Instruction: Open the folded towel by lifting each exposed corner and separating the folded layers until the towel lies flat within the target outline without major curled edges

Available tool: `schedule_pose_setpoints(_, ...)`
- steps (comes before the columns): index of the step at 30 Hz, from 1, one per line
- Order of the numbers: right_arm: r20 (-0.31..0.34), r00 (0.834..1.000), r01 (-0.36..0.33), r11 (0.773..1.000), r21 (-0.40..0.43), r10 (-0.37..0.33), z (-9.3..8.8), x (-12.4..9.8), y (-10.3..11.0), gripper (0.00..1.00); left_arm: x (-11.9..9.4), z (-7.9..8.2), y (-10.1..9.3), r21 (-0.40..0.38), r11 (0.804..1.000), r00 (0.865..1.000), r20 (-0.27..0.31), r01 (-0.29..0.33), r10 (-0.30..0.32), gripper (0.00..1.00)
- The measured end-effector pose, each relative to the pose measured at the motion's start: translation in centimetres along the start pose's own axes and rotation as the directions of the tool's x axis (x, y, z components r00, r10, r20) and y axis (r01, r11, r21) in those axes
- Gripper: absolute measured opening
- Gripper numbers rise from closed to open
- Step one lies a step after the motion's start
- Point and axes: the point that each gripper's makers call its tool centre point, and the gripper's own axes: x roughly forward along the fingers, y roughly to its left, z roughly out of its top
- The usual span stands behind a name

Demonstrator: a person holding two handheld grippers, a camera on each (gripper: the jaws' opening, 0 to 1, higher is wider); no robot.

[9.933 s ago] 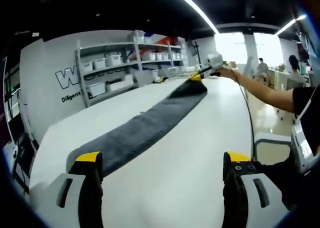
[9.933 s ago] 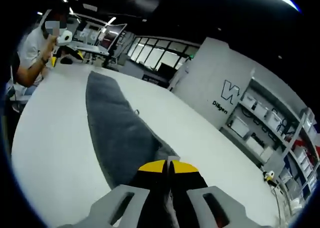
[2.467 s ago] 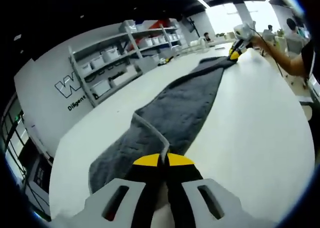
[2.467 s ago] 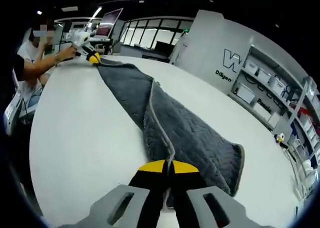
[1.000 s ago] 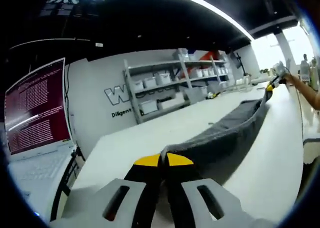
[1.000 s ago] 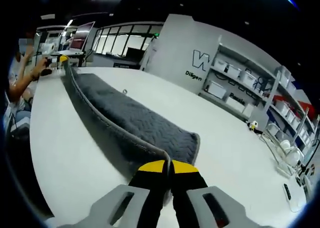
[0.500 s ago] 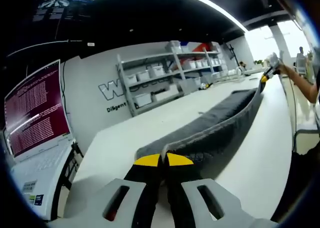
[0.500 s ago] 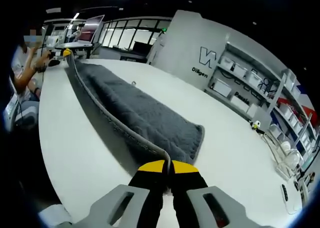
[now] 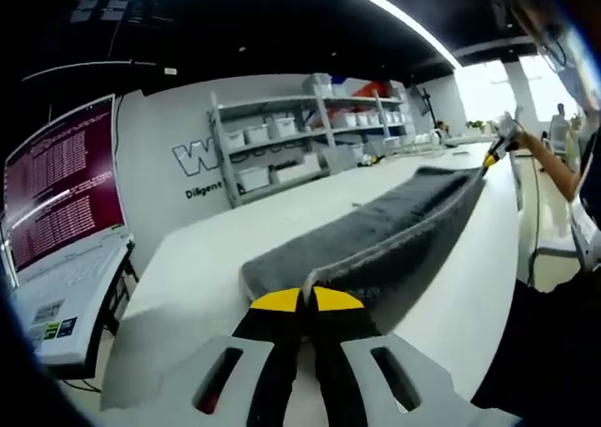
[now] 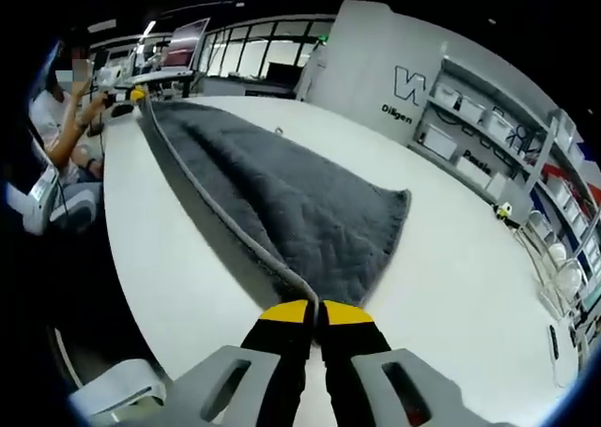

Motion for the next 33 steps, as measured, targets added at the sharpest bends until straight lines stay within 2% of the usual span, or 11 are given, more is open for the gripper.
schedule_pose_setpoints(3,-0.044,0.999,0.002,1.000,-0.028,-0.003,-1.0,0.0,0.0,0.06,0.4,-1.2,-0.3,-0.001,1.000,0.999,-0.037,0.012,-0.012,0.03)
schedule_pose_setpoints(6,-0.064,0.998,-0.001,1.000,-0.026,-0.001,-1.5,-0.1,-0.1,0.12,0.6,-1.9,-0.6,0.004,1.000,0.998,-0.059,0.023,-0.022,0.10)
schedule_pose_setpoints(9,-0.036,0.999,-0.016,1.000,-0.008,0.015,-1.1,-0.5,0.2,0.16,0.3,-1.8,-0.6,0.000,1.000,0.998,-0.059,0.027,-0.027,0.24)
schedule_pose_setpoints(12,-0.018,0.999,-0.044,0.999,0.003,0.044,-0.7,-1.0,0.7,0.28,-0.2,-1.2,-0.5,-0.013,0.999,0.998,-0.039,0.040,-0.040,0.38)
schedule_pose_setpoints(15,-0.023,0.997,-0.070,0.997,0.013,0.070,-0.6,-1.2,1.3,0.41,-0.7,-0.2,-1.2,-0.040,0.996,0.997,0.004,0.080,-0.080,0.48)
schedule_pose_setpoints(17,-0.014,0.998,-0.066,0.998,0.016,0.066,-0.2,-1.4,1.3,0.44,-0.9,0.7,-1.7,-0.092,0.989,0.993,0.042,0.116,-0.113,0.61)
schedule_pose_setpoints(20,0.001,0.998,-0.069,0.997,0.037,0.069,0.2,-1.4,1.5,0.57,-0.6,0.9,-2.1,-0.113,0.986,0.993,0.026,0.120,-0.118,0.83)
schedule_pose_setpoints(22,0.005,0.997,-0.076,0.996,0.046,0.075,0.3,-1.4,1.7,0.73,-0.4,0.6,-2.4,-0.110,0.986,0.992,0.004,0.126,-0.126,0.93)
schedule_pose_setpoints(24,-0.019,0.995,-0.094,0.994,0.056,0.095,0.2,-1.1,2.3,0.87,0.1,0.6,-3.1,-0.118,0.981,0.988,0.000,0.151,-0.152,0.97)
schedule_pose_setpoints(28,0.017,0.994,-0.106,0.992,0.073,0.106,1.2,-0.8,2.1,0.99,1.0,1.0,-3.5,-0.131,0.976,0.985,0.011,0.175,-0.175,0.99)
schedule_pose_setpoints(33,0.025,0.995,-0.097,0.993,0.068,0.096,2.5,-0.2,1.2,0.99,3.0,1.9,-3.8,-0.139,0.973,0.983,0.026,0.182,-0.180,0.99)
